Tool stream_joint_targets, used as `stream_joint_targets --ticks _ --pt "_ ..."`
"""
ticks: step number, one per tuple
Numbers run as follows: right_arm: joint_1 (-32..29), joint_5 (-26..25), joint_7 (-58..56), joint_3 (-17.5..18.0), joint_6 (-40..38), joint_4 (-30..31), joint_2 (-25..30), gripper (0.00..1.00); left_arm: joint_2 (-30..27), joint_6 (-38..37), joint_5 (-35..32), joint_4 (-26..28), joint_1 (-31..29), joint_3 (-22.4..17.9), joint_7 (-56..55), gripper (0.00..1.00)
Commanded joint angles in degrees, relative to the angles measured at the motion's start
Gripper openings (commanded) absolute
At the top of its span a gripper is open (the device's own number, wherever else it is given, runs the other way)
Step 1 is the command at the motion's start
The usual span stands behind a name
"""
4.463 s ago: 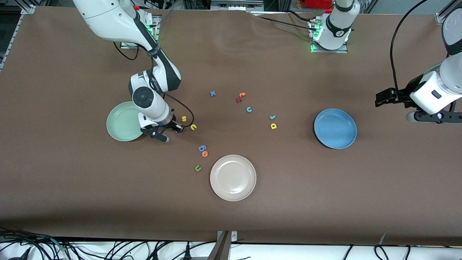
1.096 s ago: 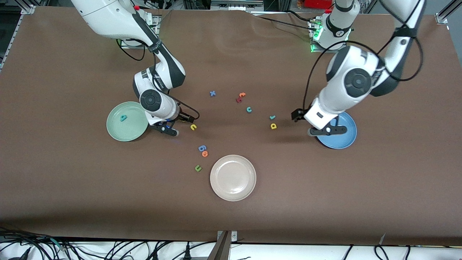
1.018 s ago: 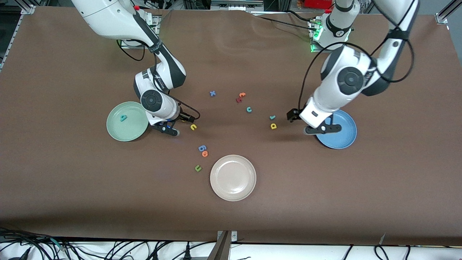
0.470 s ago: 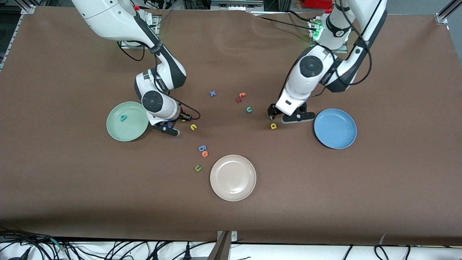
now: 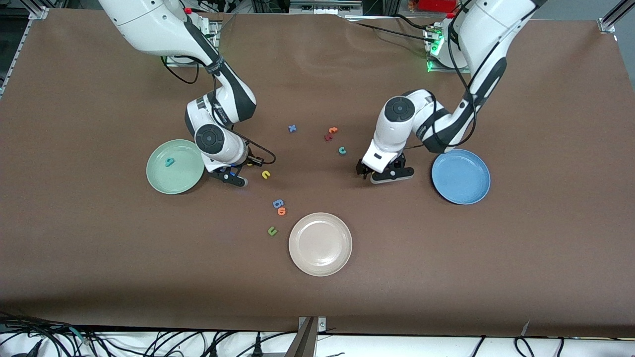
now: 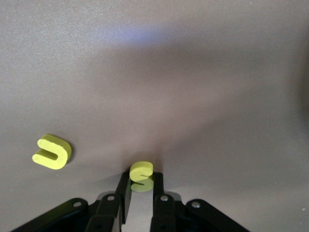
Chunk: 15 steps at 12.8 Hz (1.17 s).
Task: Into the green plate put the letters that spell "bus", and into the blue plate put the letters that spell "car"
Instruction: 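Place the yellow s in the green plate while the left gripper grasps a yellow letter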
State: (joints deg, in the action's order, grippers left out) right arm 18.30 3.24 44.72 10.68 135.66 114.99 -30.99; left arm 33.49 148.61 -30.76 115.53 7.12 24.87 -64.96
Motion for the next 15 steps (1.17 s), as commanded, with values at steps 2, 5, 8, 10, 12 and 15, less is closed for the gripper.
stream_joint_targets --ticks 2,5,8,10,12,15 --pt "0.1 -0.1 0.5 0.0 0.4 0.3 0.1 0.02 2.9 -0.4 -2.0 -2.9 0.2 -0.2 2.3 1.0" --pt "-0.3 0.0 -0.1 -0.6 -1.7 0.0 2.6 0.02 3.0 -0.9 -2.0 -2.7 0.0 -0.2 3.7 0.95" --pt "-0.4 -0.2 -1.6 -5.6 -12.4 -1.4 7.4 0.01 3.2 -1.0 -2.0 -2.1 0.1 -0.1 4.5 0.85" --pt "-0.4 -0.3 -7.3 -9.5 -15.8 -1.5 9.3 0.02 3.9 -1.0 -2.0 -2.1 0.2 0.0 4.8 0.78" --pt "-0.4 -0.2 -13.9 -13.3 -18.0 -1.2 9.5 0.02 3.9 -2.5 -2.0 -2.0 0.2 0.0 4.8 0.68" --pt "-0.5 -0.2 -21.7 -17.1 -17.7 -0.3 8.5 0.02 3.7 -3.9 -1.8 -2.0 0.1 0.2 4.8 0.61"
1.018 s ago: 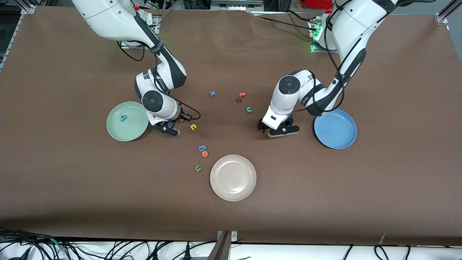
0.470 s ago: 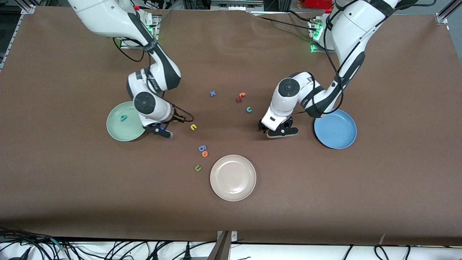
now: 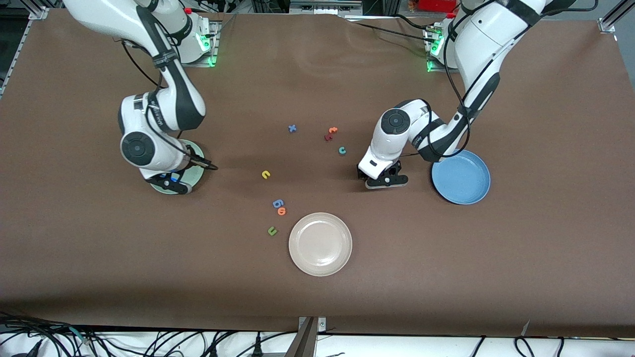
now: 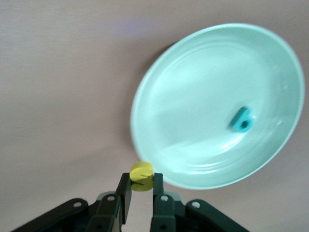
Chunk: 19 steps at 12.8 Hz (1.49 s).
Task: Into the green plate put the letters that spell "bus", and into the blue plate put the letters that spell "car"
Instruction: 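Place the yellow s in the green plate while the left gripper grasps a yellow letter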
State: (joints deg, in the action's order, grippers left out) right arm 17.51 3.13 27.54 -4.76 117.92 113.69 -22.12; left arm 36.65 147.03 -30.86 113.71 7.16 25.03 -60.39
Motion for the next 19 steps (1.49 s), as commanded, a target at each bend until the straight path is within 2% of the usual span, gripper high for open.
stream_joint_targets --ticks 1,4,5,6,7,8,11,12,14,17,19 --pt "0.2 0.4 -8.3 -3.2 0.5 1.1 -1.3 0.02 0.4 -3.2 -1.7 -0.2 0.0 0.3 0.7 0.61" --pt "-0.8 0.8 -13.6 -4.3 3.0 2.1 -3.5 0.02 0.1 -5.9 -1.1 -0.2 -0.7 1.5 2.1 0.6" --pt "-0.8 0.7 -14.3 -4.3 3.6 2.3 -4.2 0.05 0.1 -6.1 -1.0 -0.2 -0.7 1.7 2.2 0.6" --pt "-0.8 0.7 -14.7 -4.3 3.7 2.3 -4.7 0.24 0.1 -6.1 -1.0 -0.2 -0.7 1.7 2.1 0.6" --pt "-0.8 0.7 -14.8 -4.3 3.7 2.3 -4.8 0.75 0.1 -6.1 -1.0 -0.2 -0.7 1.7 2.1 0.59" --pt "-0.8 0.7 -14.7 -4.2 3.4 2.1 -4.7 0.99 0.1 -6.1 -1.0 -0.2 -0.7 1.7 2.1 0.56" --pt "-0.5 0.9 -13.7 -3.9 0.9 0.1 -3.5 0.99 0.3 -6.1 -1.0 -0.2 -0.7 1.7 2.1 0.45" --pt "-0.3 2.6 -13.0 -3.6 -1.8 -2.2 -3.6 0.99 0.3 -6.1 -1.0 -0.2 -0.7 1.7 2.1 0.42" --pt "0.6 10.3 -9.6 -2.2 -4.9 -5.7 -4.0 0.99 0.3 -6.1 -1.0 -0.2 -0.7 1.7 2.1 0.37" --pt "4.6 11.5 0.0 -1.4 -2.1 -7.3 -4.2 0.99 0.3 -6.1 -1.0 -0.2 -0.7 1.7 2.1 0.33" --pt "8.8 11.5 8.2 -1.4 2.7 -7.3 -5.3 0.99 0.3 -6.1 -1.0 -0.2 -0.7 1.7 2.1 0.3"
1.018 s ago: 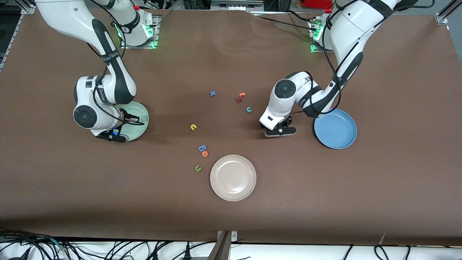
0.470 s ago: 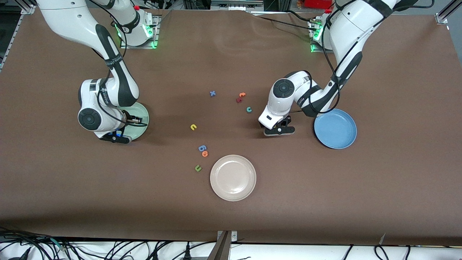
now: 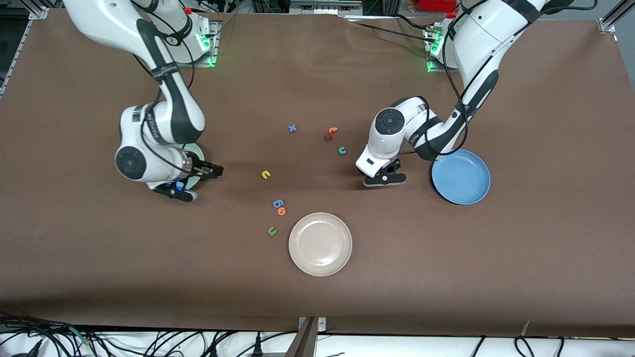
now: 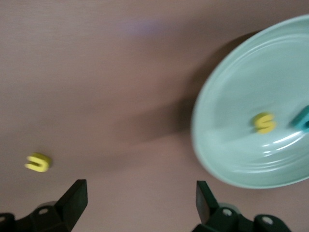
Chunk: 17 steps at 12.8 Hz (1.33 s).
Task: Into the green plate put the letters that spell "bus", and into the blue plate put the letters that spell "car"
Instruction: 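Grasp the yellow u with the right gripper while the left gripper drops its letter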
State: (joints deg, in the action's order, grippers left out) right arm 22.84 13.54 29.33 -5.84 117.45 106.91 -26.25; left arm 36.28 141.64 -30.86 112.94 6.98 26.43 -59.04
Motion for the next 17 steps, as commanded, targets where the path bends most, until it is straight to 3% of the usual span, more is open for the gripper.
stream_joint_targets --ticks 1,4,8,10,12,15,17 --pt "5.8 1.1 11.0 -0.3 5.7 -0.5 -1.8 0.99 0.6 -0.8 -1.0 0.6 -0.6 0.3 0.8 0.29" --pt "9.3 0.9 26.7 -0.3 11.9 -0.6 -3.0 0.99 0.5 -0.8 0.5 0.3 -1.4 0.3 0.9 0.28" --pt "13.9 0.7 37.4 -0.4 19.2 -0.6 -5.9 0.99 -0.3 -2.4 1.6 -0.3 -2.8 0.9 1.4 0.26" --pt "15.0 0.5 40.1 -0.5 20.9 -0.5 -6.6 0.99 -1.3 -7.0 5.9 -1.7 -9.7 6.5 8.2 0.26" --pt "15.9 0.5 40.7 -0.6 22.3 -0.2 -7.8 0.99 -2.0 -17.6 8.9 -5.2 -17.8 12.0 18.2 0.26" --pt "16.0 0.2 40.4 -0.7 22.5 1.0 -8.2 0.99 -2.8 -27.1 9.8 -7.2 -30.2 19.2 30.6 0.26" --pt "16.1 -0.6 40.3 -0.8 22.9 1.7 -8.2 0.99 -2.8 -30.4 9.8 -7.2 -38.2 21.7 41.8 0.26"
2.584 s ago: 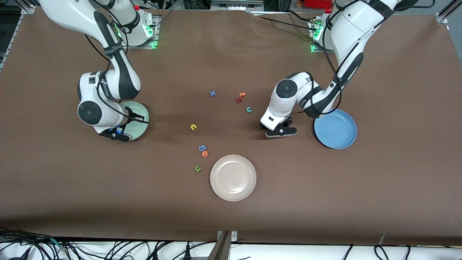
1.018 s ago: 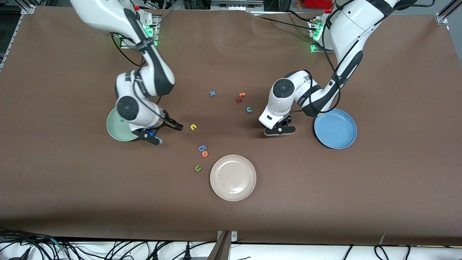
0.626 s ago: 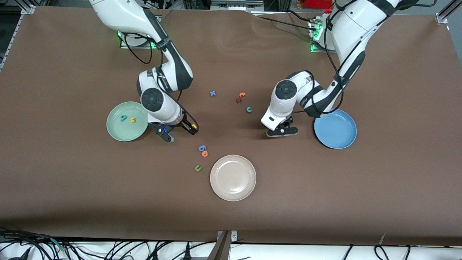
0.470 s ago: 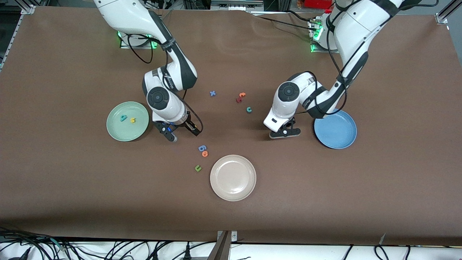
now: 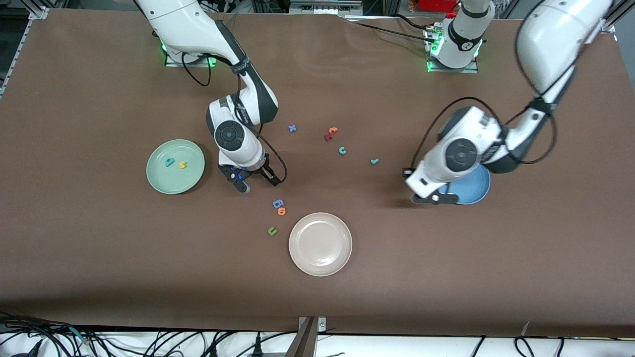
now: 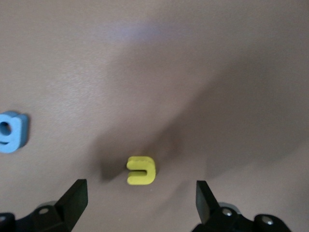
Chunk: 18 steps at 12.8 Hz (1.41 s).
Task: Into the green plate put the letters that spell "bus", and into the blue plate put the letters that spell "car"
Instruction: 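Grasp the yellow u with the right gripper while the left gripper drops its letter, then place the yellow u in the green plate while the left gripper grasps a teal letter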
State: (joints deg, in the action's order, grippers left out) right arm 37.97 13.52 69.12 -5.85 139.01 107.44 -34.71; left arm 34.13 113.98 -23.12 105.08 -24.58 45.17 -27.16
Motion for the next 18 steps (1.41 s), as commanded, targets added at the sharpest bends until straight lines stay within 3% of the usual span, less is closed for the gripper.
stream_joint_targets --ticks 1,3,4,5,6,7,8,9,11,12,13,15,18 --pt "1.0 -0.6 0.5 -0.7 3.3 2.4 0.3 0.99 -0.6 -2.8 2.0 1.0 -9.1 3.3 13.4 0.25" --pt "0.9 -0.5 0.7 -0.7 5.5 3.6 0.3 0.92 -0.5 -2.8 1.1 1.3 -10.4 3.1 15.5 0.25" --pt "0.9 -0.5 0.8 -0.7 5.5 3.6 0.3 0.81 -0.3 -2.8 1.1 1.3 -10.8 3.0 17.5 0.25" --pt "0.9 -0.5 0.5 -0.7 5.5 3.6 0.3 0.62 -0.2 -2.8 1.1 1.4 -11.1 2.7 20.5 0.25" --pt "0.9 -0.5 0.1 -0.7 5.4 3.5 0.3 0.49 0.0 -2.8 1.1 1.5 -11.5 2.6 22.0 0.25" --pt "0.9 -0.5 0.0 -0.7 5.4 3.5 0.3 0.48 0.1 -3.1 1.1 1.5 -11.8 2.5 22.8 0.27" --pt "0.9 -0.5 0.0 -0.6 5.4 3.5 0.3 0.48 0.5 -3.8 1.1 1.4 -11.8 2.1 23.6 0.5" --pt "0.9 -0.5 0.0 -0.6 5.4 3.5 0.3 0.53 0.6 -5.1 1.1 1.1 -11.6 1.8 23.8 1.0" --pt "0.9 -0.5 0.0 -0.5 5.4 3.5 0.3 0.51 0.3 -5.3 1.2 0.6 -11.0 1.9 22.9 1.0" --pt "0.9 -0.5 -0.2 -0.6 5.4 3.5 0.3 0.41 0.3 -5.3 1.2 0.7 -10.9 1.9 22.7 1.0" --pt "0.9 -0.5 -0.5 -0.6 5.4 3.5 0.3 0.2 0.4 -4.9 1.8 0.7 -10.8 2.1 22.3 1.0" --pt "0.7 -0.5 -1.1 -0.6 5.0 3.3 0.4 0.0 0.5 -2.0 2.0 1.5 -8.3 2.3 15.8 1.0" --pt "0.6 -0.7 -3.2 -2.5 -1.5 2.5 2.3 0.0 0.6 3.2 2.1 3.2 -4.6 3.9 3.9 1.0"
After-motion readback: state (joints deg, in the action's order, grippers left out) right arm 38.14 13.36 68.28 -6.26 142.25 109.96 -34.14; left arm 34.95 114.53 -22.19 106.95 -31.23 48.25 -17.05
